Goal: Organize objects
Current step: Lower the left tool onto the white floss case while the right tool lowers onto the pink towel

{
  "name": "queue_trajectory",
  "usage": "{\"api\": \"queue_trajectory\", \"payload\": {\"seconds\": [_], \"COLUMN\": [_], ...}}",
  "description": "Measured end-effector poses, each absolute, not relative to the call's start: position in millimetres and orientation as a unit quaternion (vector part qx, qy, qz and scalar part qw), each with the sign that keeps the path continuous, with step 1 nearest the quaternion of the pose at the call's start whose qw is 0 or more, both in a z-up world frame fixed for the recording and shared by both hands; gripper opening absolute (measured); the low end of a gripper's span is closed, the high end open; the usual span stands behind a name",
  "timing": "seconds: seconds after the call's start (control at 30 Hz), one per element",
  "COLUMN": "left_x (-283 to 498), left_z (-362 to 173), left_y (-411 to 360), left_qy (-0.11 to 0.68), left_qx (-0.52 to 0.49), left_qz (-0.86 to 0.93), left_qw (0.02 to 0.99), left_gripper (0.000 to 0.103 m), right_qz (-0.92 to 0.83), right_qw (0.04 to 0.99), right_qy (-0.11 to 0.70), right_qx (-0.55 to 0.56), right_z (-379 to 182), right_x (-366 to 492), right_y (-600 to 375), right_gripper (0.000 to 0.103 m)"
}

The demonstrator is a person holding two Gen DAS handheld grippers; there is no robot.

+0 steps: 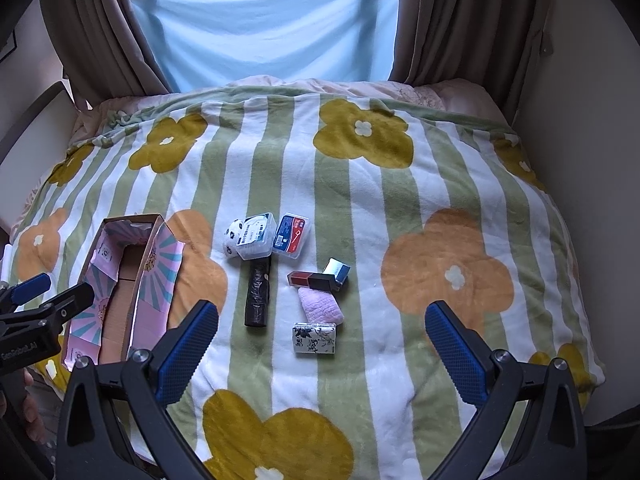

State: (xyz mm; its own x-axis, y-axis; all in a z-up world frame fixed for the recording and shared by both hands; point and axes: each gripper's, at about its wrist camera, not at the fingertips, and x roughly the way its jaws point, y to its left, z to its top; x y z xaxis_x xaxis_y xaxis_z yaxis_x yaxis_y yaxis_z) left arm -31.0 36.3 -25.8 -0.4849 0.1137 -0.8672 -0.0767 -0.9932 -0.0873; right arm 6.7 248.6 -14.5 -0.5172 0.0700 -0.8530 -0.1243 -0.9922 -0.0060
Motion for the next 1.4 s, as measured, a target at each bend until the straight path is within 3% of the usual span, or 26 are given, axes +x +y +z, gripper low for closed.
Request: {"api": "queue_trajectory", "payload": {"seconds": [0.57,1.27,1.4], "left_x": [-84,-217,-236], "left_z": [-125,-224,-241], "left_y": [96,155,160], "left_qy": [-0.024,-0.053,-0.060], "left_qx": [-0.600,-0.643,-0.653], "left_qz": [0.798,0.761,0.751], "left_qw": [0.059,0.070,0.074], "left_gripper": [0.102,0.102,0.096], "right_qz": [0.819,0.781,0.775], "right_qw": [0.006,-0.035,-0.042], "right_qy": [0.026,0.013,0.012], "right_qx": [-0.574,-0.624,-0.631], "right_z": [-119,-236,-248], "right_x": [-26,-108,-114], "right_y": [288,292,289], "right_gripper": [0.103,0.102,0.102]}}
